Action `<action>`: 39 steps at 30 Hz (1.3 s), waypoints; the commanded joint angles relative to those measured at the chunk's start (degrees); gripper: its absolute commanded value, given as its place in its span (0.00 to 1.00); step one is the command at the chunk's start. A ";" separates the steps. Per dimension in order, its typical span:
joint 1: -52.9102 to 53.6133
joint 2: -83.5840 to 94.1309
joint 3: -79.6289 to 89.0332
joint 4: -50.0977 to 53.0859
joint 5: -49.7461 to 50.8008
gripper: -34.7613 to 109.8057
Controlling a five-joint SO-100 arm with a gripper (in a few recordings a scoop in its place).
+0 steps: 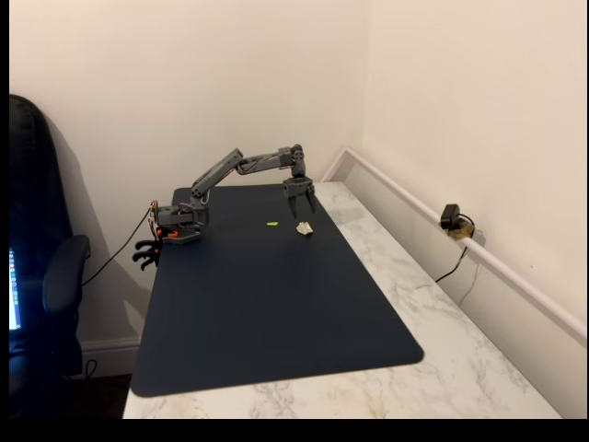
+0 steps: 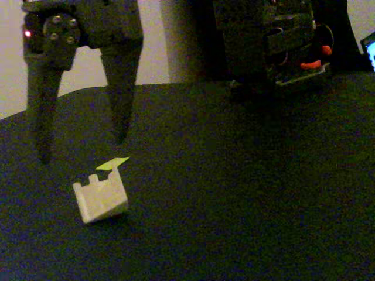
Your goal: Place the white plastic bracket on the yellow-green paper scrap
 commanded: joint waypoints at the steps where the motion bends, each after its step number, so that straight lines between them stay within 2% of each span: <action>1: -1.67 1.49 -3.52 2.64 1.23 0.47; 29: 0.88 -10.11 -12.57 2.64 -0.18 0.44; 31: 0.88 -10.46 -12.57 2.64 0.00 0.42; 35: 0.97 -10.55 -12.30 2.64 0.35 0.30; 39: 1.05 -10.11 -11.43 2.72 0.62 0.26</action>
